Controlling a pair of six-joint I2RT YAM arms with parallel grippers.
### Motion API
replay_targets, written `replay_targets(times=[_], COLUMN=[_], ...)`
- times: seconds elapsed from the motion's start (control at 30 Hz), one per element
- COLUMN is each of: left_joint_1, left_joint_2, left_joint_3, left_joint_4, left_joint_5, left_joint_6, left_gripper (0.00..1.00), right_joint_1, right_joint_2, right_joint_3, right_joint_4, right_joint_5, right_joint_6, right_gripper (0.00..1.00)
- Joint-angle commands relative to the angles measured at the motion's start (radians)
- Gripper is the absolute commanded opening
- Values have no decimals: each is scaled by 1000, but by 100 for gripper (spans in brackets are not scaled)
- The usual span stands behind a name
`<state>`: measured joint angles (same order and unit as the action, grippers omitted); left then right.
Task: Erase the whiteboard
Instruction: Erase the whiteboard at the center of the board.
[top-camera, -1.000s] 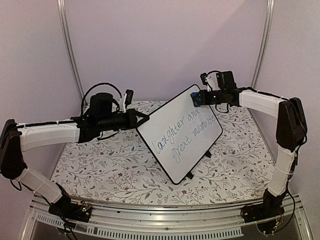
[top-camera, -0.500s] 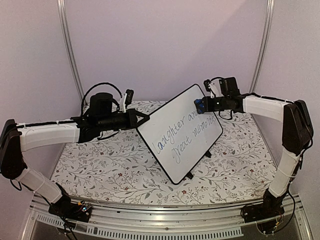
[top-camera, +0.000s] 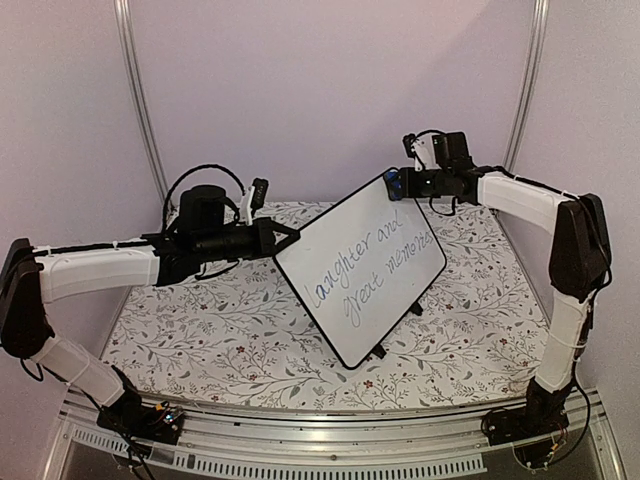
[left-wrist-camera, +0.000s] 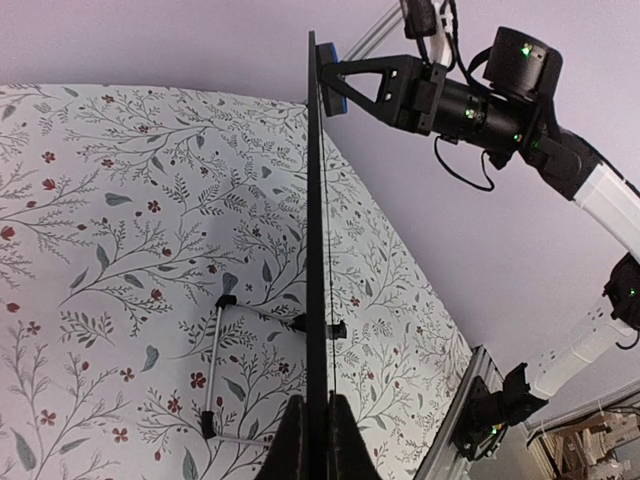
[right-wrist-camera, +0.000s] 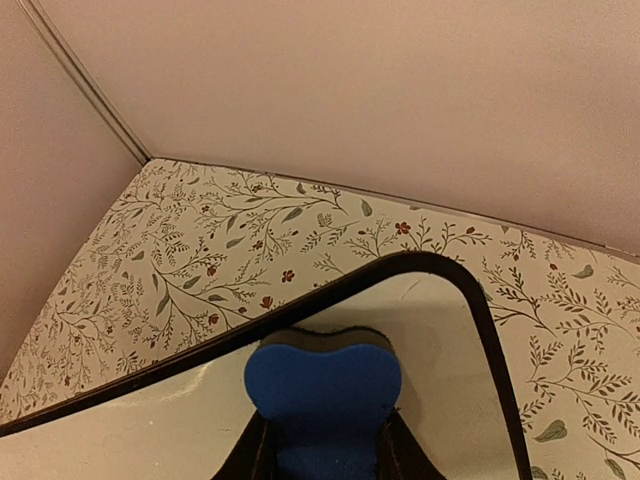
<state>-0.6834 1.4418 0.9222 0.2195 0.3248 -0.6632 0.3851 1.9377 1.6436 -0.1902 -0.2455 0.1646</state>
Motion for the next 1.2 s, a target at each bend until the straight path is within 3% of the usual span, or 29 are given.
replay_targets(times=[0.0, 0.13, 0.43, 1.17], left_joint_1=[-65, -64, -65, -64], left_joint_2=[1, 1, 14, 4], left_joint_3=[18, 20, 17, 18], left_joint_4=[18, 17, 23, 14], left_joint_5=[165, 169, 172, 155], left_joint_6=[60, 61, 54, 64], left_gripper=[0, 0, 0, 0], right_joint_1=[4, 6, -24, -6], right_joint_2=[23, -9, -33, -7], right_joint_3=[-28, -121, -166, -178], right_joint_4=[11, 73, 104, 180], right_joint_5=[-4, 21, 184, 178], right_joint_6=[0, -7, -23, -33], right_gripper=[17, 17, 17, 17])
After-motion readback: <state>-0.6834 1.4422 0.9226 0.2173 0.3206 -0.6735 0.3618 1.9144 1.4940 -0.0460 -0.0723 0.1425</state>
